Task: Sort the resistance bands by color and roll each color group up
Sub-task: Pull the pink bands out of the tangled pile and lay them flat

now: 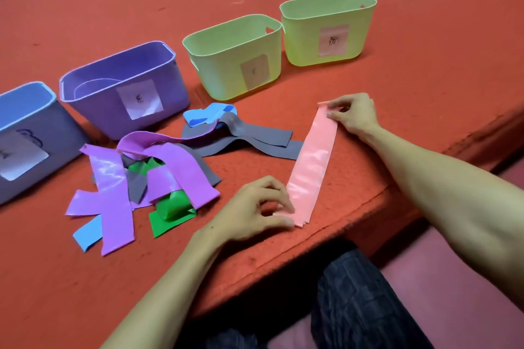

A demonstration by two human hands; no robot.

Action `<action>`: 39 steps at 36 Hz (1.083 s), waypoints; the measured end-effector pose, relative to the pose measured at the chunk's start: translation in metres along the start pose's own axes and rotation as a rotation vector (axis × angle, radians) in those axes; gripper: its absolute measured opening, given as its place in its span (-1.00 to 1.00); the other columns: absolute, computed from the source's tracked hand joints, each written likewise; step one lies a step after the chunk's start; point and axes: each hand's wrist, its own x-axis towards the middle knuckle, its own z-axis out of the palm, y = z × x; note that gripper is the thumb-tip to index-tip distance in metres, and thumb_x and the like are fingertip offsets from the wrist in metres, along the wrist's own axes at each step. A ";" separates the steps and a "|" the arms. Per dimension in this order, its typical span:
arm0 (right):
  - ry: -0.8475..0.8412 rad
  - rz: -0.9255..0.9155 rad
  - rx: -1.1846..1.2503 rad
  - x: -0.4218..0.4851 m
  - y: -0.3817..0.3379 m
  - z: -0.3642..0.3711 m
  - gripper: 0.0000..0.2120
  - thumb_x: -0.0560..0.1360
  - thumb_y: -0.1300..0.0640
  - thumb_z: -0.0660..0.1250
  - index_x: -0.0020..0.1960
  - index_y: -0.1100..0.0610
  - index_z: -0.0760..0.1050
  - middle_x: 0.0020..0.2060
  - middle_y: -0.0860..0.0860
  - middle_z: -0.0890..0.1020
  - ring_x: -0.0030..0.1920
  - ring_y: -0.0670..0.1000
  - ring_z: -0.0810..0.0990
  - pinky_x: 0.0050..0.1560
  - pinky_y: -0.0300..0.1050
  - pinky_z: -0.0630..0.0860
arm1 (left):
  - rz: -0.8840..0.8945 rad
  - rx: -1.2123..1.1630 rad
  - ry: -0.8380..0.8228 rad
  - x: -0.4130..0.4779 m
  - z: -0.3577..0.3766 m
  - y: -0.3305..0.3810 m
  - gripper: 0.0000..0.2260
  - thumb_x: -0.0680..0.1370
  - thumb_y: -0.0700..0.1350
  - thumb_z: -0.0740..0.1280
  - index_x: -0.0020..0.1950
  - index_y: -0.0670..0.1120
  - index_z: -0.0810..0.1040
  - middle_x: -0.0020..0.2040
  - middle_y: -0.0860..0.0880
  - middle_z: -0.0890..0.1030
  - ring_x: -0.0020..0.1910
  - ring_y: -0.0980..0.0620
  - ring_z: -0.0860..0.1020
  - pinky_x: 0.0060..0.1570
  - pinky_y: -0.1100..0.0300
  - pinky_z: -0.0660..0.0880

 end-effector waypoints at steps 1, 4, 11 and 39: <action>0.003 0.006 -0.005 0.000 0.000 0.001 -0.79 0.34 0.16 0.53 -0.03 0.03 0.69 -0.12 -0.04 0.71 -0.16 -0.12 0.58 0.02 -0.17 0.49 | 0.009 0.009 -0.009 -0.003 -0.001 -0.002 -0.81 0.37 -0.11 0.56 -0.06 -0.09 0.69 0.00 0.05 0.55 0.02 0.14 0.54 0.04 0.33 0.44; 0.009 0.012 -0.026 -0.001 -0.001 0.002 -0.80 0.35 0.13 0.52 -0.03 0.02 0.69 -0.11 -0.05 0.71 -0.13 -0.12 0.59 0.03 -0.16 0.49 | 0.036 0.046 -0.007 -0.006 0.000 -0.004 -0.82 0.38 -0.13 0.54 -0.04 -0.11 0.69 0.02 0.06 0.56 0.03 0.19 0.53 0.08 0.38 0.41; 0.006 0.022 -0.045 -0.001 0.001 0.003 -0.81 0.36 0.10 0.52 -0.03 -0.01 0.69 -0.11 -0.07 0.71 -0.10 -0.09 0.62 0.06 -0.12 0.51 | 0.111 0.068 0.130 -0.009 0.006 0.002 -0.90 0.47 -0.12 0.44 -0.09 -0.13 0.70 -0.06 0.07 0.60 -0.05 0.15 0.56 -0.01 0.21 0.49; 0.004 0.017 -0.041 -0.001 0.002 0.001 -0.82 0.37 0.10 0.51 -0.03 -0.01 0.68 -0.11 -0.07 0.70 -0.09 -0.07 0.63 0.05 -0.09 0.52 | 0.252 0.341 -0.031 -0.009 0.009 -0.005 -0.82 0.56 -0.05 0.33 0.05 -0.14 0.60 0.08 -0.01 0.56 0.08 0.04 0.49 0.12 0.26 0.41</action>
